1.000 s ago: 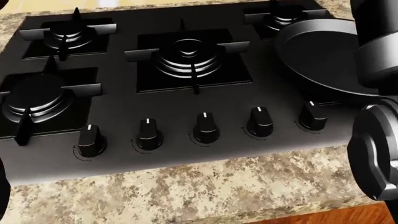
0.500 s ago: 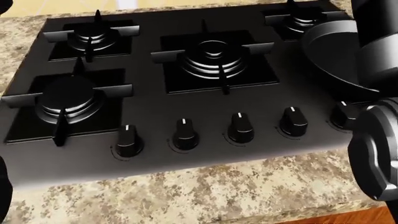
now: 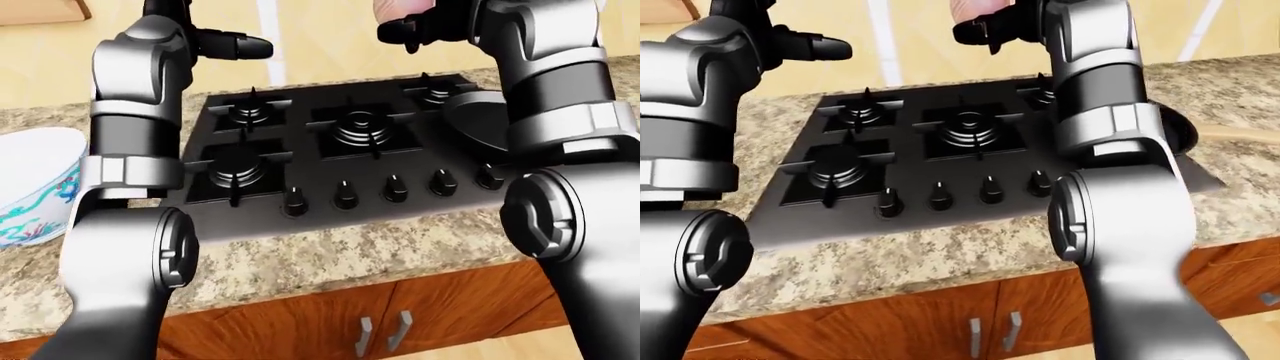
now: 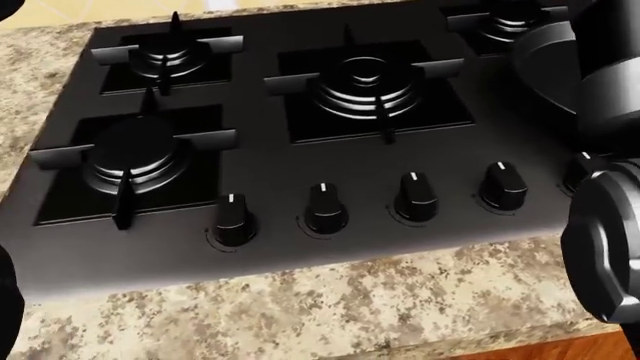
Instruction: Pick the onion from the pan and place it in the bowl.
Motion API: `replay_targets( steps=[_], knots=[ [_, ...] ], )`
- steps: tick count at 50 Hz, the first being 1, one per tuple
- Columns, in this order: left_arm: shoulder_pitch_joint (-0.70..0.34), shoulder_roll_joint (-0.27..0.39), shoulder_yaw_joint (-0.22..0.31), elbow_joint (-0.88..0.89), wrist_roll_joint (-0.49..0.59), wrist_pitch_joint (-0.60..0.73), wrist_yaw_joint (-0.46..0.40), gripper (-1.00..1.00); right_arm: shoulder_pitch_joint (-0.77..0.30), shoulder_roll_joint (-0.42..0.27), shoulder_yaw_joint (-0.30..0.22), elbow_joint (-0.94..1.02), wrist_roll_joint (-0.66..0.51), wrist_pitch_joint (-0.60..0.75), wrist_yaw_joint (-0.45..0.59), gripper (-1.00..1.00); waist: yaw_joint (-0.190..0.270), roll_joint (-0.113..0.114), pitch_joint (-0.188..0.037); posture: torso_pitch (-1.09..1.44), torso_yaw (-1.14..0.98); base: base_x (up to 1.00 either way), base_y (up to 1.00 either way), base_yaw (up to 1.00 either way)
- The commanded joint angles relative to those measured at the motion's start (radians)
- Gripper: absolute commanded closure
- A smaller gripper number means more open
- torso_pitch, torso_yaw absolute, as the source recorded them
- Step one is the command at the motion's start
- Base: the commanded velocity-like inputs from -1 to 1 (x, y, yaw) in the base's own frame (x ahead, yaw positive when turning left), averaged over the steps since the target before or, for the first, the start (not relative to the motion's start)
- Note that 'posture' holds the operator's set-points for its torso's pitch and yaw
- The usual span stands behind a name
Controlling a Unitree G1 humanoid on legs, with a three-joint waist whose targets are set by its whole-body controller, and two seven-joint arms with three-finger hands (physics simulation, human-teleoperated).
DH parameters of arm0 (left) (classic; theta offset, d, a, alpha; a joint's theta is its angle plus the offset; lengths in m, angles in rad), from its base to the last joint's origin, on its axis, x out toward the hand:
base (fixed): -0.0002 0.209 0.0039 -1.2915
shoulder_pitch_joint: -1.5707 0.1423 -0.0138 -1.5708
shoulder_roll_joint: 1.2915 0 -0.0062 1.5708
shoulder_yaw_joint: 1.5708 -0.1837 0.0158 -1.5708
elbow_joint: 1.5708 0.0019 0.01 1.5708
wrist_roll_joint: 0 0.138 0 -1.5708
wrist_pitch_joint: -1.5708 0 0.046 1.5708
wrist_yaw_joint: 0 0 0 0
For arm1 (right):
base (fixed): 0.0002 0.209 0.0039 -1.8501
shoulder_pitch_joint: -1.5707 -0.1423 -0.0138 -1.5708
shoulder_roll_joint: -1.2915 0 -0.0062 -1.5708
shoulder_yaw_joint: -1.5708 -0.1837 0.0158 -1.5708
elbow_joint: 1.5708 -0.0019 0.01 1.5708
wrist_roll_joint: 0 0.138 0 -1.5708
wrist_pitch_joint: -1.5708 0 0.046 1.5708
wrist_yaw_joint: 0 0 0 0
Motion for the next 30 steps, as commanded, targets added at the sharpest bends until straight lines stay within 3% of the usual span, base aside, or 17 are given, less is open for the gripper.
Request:
replay_targets(
  steps=[1,12,14,16,17,21,25,28,30],
  knots=[
    [-0.037,0.007,0.003,-0.032,0.004,-0.022,0.005,-1.0,-0.042,-0.015,-0.007,-0.033,0.006,-0.028,-0.003,1.0,-0.012,0.017,-0.036,0.0,0.0,0.0,0.12,0.0],
    [-0.036,0.008,0.002,-0.029,0.005,-0.026,0.002,-1.0,-0.044,-0.014,-0.005,-0.03,0.006,-0.028,-0.004,1.0,-0.011,-0.071,-0.035,0.0,0.0,0.0,0.12,0.0],
    [-0.035,0.007,0.002,-0.025,0.005,-0.03,0.002,-1.0,-0.047,-0.014,-0.004,-0.028,0.006,-0.028,-0.004,1.0,-0.008,-0.097,-0.035,0.0,0.0,0.0,0.12,0.0],
    [-0.036,0.007,0.002,-0.024,0.006,-0.031,0.002,-1.0,-0.05,-0.015,-0.003,-0.026,0.005,-0.027,-0.003,1.0,-0.003,-0.151,-0.042,0.0,0.0,0.0,0.12,0.0],
    [-0.038,0.007,0.001,-0.023,0.006,-0.03,0.002,-1.0,-0.052,-0.015,-0.003,-0.025,0.004,-0.026,-0.002,1.0,-0.003,-0.137,-0.038,0.0,0.0,0.0,0.12,0.0],
    [-0.043,0.008,0.0,-0.022,0.008,-0.028,0.0,-1.0,-0.055,-0.016,-0.004,-0.023,0.004,-0.027,-0.001,1.0,0.004,-0.121,-0.05,0.0,0.0,0.0,0.12,0.0],
    [-0.06,0.009,-0.002,-0.025,0.012,-0.015,-0.001,-1.0,-0.066,-0.02,-0.003,-0.021,0.0,-0.022,0.002,1.0,0.008,-0.091,-0.038,0.0,0.0,0.0,0.12,0.0],
    [-0.061,0.006,-0.004,-0.036,0.014,-0.007,-0.002,-1.0,-0.062,-0.022,-0.004,-0.026,0.0,-0.02,0.003,1.0,0.006,-0.057,-0.034,0.0,0.0,0.0,0.12,0.0],
    [-0.059,0.004,-0.004,-0.039,0.014,-0.007,-0.001,-1.0,-0.06,-0.023,-0.005,-0.03,0.001,-0.018,0.004,1.0,-0.002,-0.021,-0.033,0.0,0.0,0.0,0.12,0.0]
  ],
)
